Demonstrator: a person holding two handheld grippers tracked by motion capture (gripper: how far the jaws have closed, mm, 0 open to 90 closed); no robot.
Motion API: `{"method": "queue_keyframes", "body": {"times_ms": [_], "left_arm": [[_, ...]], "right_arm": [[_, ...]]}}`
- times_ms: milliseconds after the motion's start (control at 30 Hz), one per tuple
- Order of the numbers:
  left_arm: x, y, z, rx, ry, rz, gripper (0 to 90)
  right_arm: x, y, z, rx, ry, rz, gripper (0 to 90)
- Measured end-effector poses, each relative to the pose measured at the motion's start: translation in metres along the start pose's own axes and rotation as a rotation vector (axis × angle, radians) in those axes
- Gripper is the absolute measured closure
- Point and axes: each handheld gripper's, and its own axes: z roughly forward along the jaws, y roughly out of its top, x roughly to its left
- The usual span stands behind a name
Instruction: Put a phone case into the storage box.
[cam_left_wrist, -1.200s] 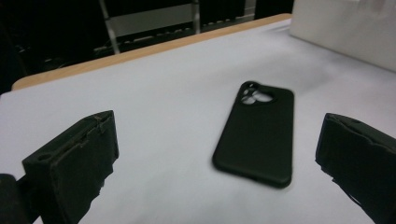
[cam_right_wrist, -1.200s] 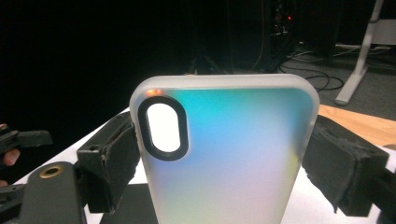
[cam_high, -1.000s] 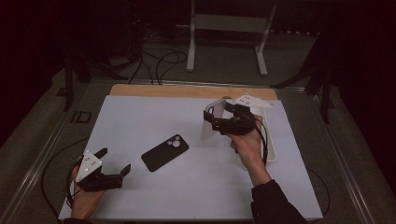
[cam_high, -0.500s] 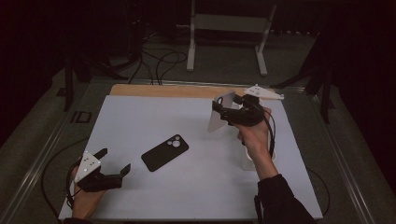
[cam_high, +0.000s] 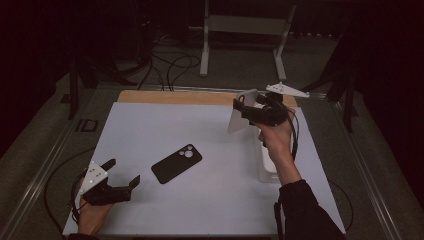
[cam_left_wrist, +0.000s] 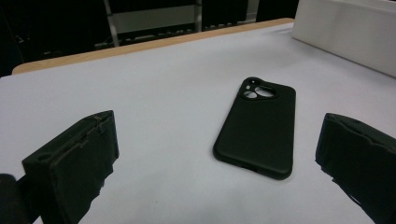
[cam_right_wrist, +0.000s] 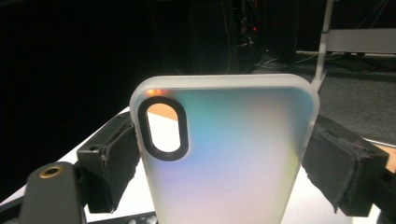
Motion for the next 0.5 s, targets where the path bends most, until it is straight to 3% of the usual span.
{"method": "queue_keyframes", "body": {"times_ms": [500], "left_arm": [[0.0, 0.0, 0.0, -0.005, 0.008, -0.001, 0.2]], "right_arm": [[-0.023, 0.012, 0.001, -0.018, -0.087, 0.03, 16.4]]}}
